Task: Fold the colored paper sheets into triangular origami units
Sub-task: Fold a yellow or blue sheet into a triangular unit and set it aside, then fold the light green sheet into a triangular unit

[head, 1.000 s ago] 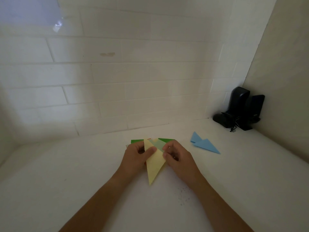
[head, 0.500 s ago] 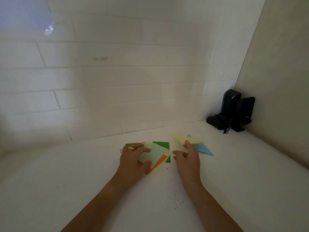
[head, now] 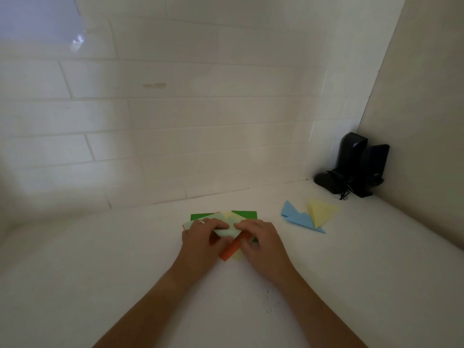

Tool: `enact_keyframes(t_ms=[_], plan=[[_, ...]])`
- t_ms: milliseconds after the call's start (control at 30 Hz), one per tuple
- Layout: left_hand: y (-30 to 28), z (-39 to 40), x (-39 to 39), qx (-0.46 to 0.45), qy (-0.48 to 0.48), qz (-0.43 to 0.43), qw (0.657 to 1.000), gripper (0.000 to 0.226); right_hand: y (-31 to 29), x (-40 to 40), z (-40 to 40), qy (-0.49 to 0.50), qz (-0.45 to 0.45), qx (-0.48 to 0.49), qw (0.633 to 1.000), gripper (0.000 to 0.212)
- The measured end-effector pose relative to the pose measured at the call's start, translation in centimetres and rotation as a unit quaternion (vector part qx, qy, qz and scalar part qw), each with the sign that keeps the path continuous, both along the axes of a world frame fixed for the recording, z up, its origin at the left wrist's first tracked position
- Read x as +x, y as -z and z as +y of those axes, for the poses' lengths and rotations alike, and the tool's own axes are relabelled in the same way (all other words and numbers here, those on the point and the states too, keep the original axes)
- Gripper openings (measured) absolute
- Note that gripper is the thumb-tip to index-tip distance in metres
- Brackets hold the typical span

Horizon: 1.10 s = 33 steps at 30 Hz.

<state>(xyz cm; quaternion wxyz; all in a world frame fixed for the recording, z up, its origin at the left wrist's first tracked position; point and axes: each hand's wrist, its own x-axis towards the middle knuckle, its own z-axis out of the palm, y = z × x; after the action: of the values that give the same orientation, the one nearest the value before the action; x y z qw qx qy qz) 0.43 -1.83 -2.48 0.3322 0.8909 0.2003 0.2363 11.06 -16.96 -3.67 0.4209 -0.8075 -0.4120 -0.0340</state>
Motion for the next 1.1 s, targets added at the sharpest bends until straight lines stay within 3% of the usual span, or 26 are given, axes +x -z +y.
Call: enact_keyframes(t_ms=[133, 267, 367, 533, 633, 867, 1100], plan=[[-0.4, -0.2, 0.0, -0.034, 0.026, -0.058, 0.997, 0.018, 0.1, 0.3, 0.1, 0.001, -0.015, 0.014, 1.0, 0.023], [-1.0, -0.7, -0.2, -0.112, 0.045, -0.098, 0.988, 0.014, -0.1, 0.4, 0.0, 0.028, 0.02, 0.057, 0.998, 0.004], [-1.4, -0.9, -0.4, -0.18, 0.04, -0.119, 0.976, 0.014, -0.6, 0.2, -0.4, 0.031, 0.051, 0.096, 0.994, 0.011], [-0.9, 0.1, -0.4, -0.22, 0.038, -0.129, 0.966, 0.002, -1.1, -0.4, -0.4, 0.007, 0.075, 0.108, 0.991, 0.017], [-1.2, 0.2, -0.5, -0.278, 0.04, -0.145, 0.949, 0.007, -1.2, -0.5, -0.5, 0.012, 0.102, 0.128, 0.986, 0.003], [-1.5, -0.6, -0.2, -0.364, 0.054, -0.115, 0.923, 0.022, -1.6, -0.6, -0.8, 0.022, 0.159, 0.187, 0.969, 0.011], [-1.2, -0.4, -0.3, -0.405, 0.017, -0.134, 0.904, 0.026, -1.8, -0.8, -0.7, -0.022, 0.064, 0.171, 0.983, 0.029]])
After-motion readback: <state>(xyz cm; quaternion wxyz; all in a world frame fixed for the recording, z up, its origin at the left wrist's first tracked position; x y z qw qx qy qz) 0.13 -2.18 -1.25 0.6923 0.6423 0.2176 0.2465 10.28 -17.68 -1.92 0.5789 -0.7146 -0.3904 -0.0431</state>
